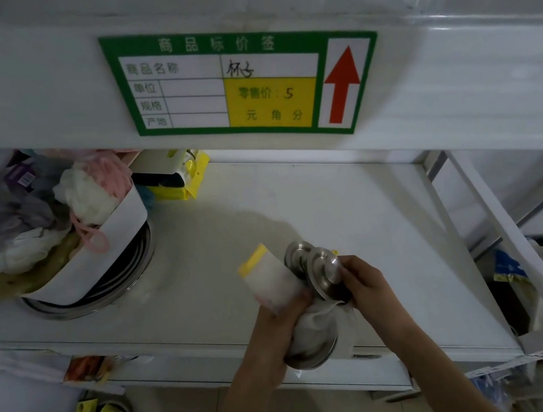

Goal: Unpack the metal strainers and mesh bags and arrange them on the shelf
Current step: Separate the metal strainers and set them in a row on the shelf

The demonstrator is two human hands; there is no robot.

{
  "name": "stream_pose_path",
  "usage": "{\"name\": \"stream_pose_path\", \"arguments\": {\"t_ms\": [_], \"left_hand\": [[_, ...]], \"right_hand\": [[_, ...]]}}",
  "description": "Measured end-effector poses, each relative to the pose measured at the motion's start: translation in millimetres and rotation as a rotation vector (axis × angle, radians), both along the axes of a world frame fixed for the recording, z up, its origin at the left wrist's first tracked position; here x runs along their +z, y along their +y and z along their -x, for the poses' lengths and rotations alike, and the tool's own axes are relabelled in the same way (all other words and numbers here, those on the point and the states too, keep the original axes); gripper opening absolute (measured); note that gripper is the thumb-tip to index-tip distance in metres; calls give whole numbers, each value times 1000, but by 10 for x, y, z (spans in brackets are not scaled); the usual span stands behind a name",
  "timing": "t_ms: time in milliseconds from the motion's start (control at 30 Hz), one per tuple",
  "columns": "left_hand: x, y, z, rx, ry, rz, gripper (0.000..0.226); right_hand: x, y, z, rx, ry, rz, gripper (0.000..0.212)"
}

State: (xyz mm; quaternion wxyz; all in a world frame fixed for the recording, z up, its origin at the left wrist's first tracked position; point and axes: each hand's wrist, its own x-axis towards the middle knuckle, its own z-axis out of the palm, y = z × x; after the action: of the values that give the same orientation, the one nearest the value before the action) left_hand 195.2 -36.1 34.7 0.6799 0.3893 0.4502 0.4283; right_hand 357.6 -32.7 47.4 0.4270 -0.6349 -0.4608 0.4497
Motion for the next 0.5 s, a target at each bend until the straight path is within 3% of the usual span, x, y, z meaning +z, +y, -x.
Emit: {"name": "stream_pose_path", "arguments": {"t_ms": [67,267,400,500], "left_hand": [[-3,2,10,-6,0,-11,16],[-15,39,-22,-5,2,-32,17],[-58,78,-45,39,39,-45,30],[-79,100,-57,50,46,-39,21]], "right_hand": [[19,17,-10,31,-15,-18,21],[87,76,-19,93,-41,-36,24],[96,81,-16,106,-55,-18,23],[82,79,-4,111,-76,-11,24]]}}
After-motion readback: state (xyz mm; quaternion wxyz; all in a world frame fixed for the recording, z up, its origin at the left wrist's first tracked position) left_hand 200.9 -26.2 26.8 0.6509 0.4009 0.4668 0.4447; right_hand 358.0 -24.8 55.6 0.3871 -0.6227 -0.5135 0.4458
